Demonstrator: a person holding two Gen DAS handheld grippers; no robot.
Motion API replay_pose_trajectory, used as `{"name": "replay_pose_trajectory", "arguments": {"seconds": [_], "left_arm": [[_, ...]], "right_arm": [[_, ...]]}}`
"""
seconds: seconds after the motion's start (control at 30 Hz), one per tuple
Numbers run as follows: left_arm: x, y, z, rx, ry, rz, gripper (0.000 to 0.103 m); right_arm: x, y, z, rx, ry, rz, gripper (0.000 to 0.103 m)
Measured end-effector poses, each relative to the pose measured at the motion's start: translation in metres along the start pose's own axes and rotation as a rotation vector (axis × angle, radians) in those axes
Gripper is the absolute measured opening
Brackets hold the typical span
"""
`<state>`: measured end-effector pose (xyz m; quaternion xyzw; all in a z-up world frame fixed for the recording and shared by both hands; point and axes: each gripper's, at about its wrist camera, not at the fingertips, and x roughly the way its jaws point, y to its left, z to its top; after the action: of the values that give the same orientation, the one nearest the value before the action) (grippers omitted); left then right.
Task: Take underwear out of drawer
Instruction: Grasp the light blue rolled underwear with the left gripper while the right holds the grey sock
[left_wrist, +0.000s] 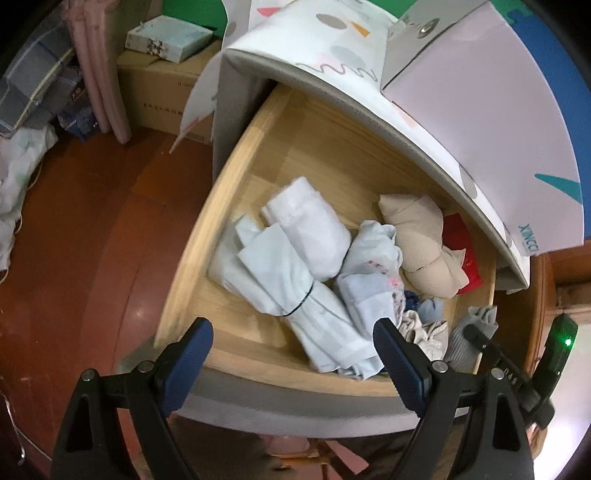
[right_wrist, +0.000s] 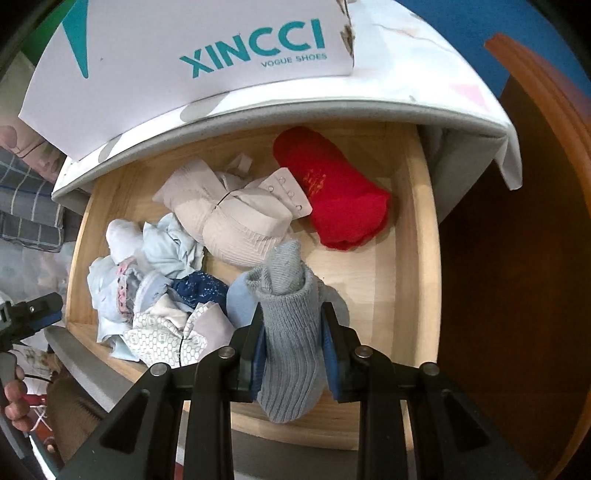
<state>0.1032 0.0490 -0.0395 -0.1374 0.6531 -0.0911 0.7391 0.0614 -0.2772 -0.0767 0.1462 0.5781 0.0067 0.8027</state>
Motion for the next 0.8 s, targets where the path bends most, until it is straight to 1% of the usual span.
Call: {"name": "replay_pose_trajectory", "arguments": {"seconds": [0.03, 0.1, 0.17, 0.2, 0.23, 0.27, 0.3, 0.43, 0.5, 0.6, 0.67, 0.73, 0.8], "left_arm": [[0.002, -0.002, 0.001, -0.007, 0.007, 0.006, 0.09], [0.006, -0.003, 0.004, -0.032, 0.017, 0.012, 0.09], [0.012, -0.002, 0.007, -0.072, 0.039, 0.001, 0.087], [0.016, -0.001, 0.008, -0.103, 0.051, -0.009, 0.083], [0.019, 0.002, 0.009, -0.136, 0.066, -0.014, 0.076], [0.023, 0.004, 0.01, -0.164, 0.08, -0.019, 0.073], [0.024, 0.003, 0.011, -0.177, 0.076, 0.006, 0.072], [0.027, 0.002, 0.014, -0.206, 0.069, 0.035, 0.072], [0.029, -0.001, 0.014, -0.212, 0.07, 0.045, 0.07], [0.032, -0.007, 0.012, -0.196, 0.062, 0.072, 0.069], [0.034, -0.009, 0.011, -0.205, 0.045, 0.105, 0.065], [0.035, -0.007, 0.011, -0.22, 0.033, 0.134, 0.058], [0.036, -0.009, 0.009, -0.227, 0.025, 0.153, 0.057]], "right_arm": [[0.003, 0.001, 0.001, 0.004, 0.002, 0.007, 0.024], [-0.007, -0.004, 0.001, 0.013, 0.006, 0.016, 0.025], [-0.01, -0.006, 0.0, 0.022, 0.009, 0.028, 0.025], [-0.009, -0.008, 0.0, 0.028, 0.009, 0.033, 0.025], [-0.009, -0.009, -0.001, 0.034, 0.007, 0.038, 0.026], [-0.008, -0.009, -0.001, 0.04, 0.008, 0.045, 0.026], [-0.007, -0.01, -0.001, 0.046, 0.009, 0.051, 0.026], [-0.006, -0.01, -0.001, 0.054, 0.011, 0.061, 0.026], [-0.006, -0.009, -0.001, 0.05, 0.012, 0.061, 0.027], [-0.006, -0.01, -0.001, 0.052, 0.013, 0.067, 0.027], [-0.007, -0.011, -0.001, 0.056, 0.014, 0.072, 0.027], [-0.007, -0.012, -0.001, 0.061, 0.015, 0.075, 0.027], [-0.007, -0.013, -0.001, 0.065, 0.015, 0.079, 0.028]]}}
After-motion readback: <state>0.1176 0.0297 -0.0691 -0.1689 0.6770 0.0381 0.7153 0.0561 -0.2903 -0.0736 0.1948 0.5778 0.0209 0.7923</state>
